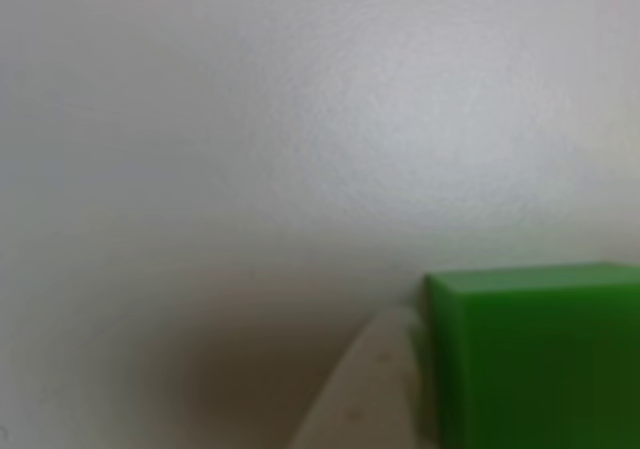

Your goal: Pick up green cube and drop it in the blue box

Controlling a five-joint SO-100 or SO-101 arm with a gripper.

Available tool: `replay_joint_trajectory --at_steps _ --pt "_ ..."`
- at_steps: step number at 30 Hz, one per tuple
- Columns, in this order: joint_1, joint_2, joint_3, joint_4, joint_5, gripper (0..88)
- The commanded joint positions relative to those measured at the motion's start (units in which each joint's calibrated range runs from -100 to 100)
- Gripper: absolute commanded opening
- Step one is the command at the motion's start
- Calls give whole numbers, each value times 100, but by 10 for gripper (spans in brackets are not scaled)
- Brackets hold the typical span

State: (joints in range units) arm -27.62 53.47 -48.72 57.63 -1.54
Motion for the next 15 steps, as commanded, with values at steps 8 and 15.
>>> replay_joint_trajectory --at_steps 8,15 --pt "60 -188 -316 -44 15 10" --pt "52 -472 -316 -28 20 10"
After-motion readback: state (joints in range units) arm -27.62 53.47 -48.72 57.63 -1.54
